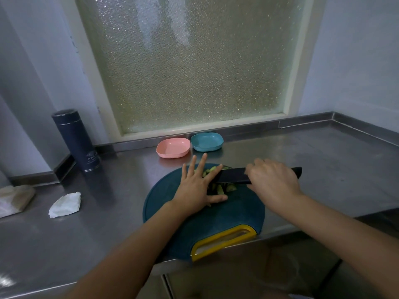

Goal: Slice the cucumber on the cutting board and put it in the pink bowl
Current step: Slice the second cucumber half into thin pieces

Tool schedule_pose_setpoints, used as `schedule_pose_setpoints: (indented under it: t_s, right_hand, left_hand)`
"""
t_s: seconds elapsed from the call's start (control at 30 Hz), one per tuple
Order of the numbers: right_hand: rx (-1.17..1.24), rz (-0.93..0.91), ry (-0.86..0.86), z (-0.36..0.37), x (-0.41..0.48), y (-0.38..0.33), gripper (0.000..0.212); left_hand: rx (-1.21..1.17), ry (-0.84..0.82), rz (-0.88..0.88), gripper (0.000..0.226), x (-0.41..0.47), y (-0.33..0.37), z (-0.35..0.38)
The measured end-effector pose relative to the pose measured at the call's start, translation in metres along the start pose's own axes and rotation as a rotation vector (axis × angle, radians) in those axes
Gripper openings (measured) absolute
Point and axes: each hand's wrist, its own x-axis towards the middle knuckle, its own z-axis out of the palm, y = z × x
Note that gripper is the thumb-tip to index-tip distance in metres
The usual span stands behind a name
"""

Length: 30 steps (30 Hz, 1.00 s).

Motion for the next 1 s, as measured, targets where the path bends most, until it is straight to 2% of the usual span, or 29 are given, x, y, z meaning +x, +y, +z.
schedule_pose_setpoints:
  t_s: [0.13,0.43,0.5,0.63,0.77,0.93,1.0]
  right_hand:
    - [0.014,-0.012,0.011,-0.009,-0.009,0.012,0.024]
    - [0.063,0.020,-0.018,-0.015,-0.032,0.041,0.024]
    - [0.115,0.059,-0.028,-0.017,-0.033,0.048,0.026]
    - [0.283,0.153,-0.059,-0.015,-0.034,0.047,0.034]
    - [0.538,0.186,-0.137,-0.005,-0.031,0.026,0.036]
    - [0.712,0.241,-0.109,0.006,-0.034,0.005,0.037]
    - [0.800,0.274,-0.103,0.012,-0.038,0.000,0.038]
  left_hand:
    - [-0.024,-0.028,-0.045,0.083,0.002,-0.007,0.001]
    - [-0.089,-0.149,-0.019,0.081,0.000,-0.024,-0.003]
    - [-0.196,-0.117,-0.036,0.075,-0.005,-0.027,-0.008]
    - [-0.298,0.099,-0.123,0.038,-0.017,-0.035,-0.018]
    - [-0.483,0.157,-0.185,0.028,-0.025,-0.039,-0.029]
    - [-0.780,0.263,-0.321,0.016,-0.023,-0.035,-0.029]
    - [-0.810,0.274,-0.384,0.007,-0.023,-0.033,-0.028]
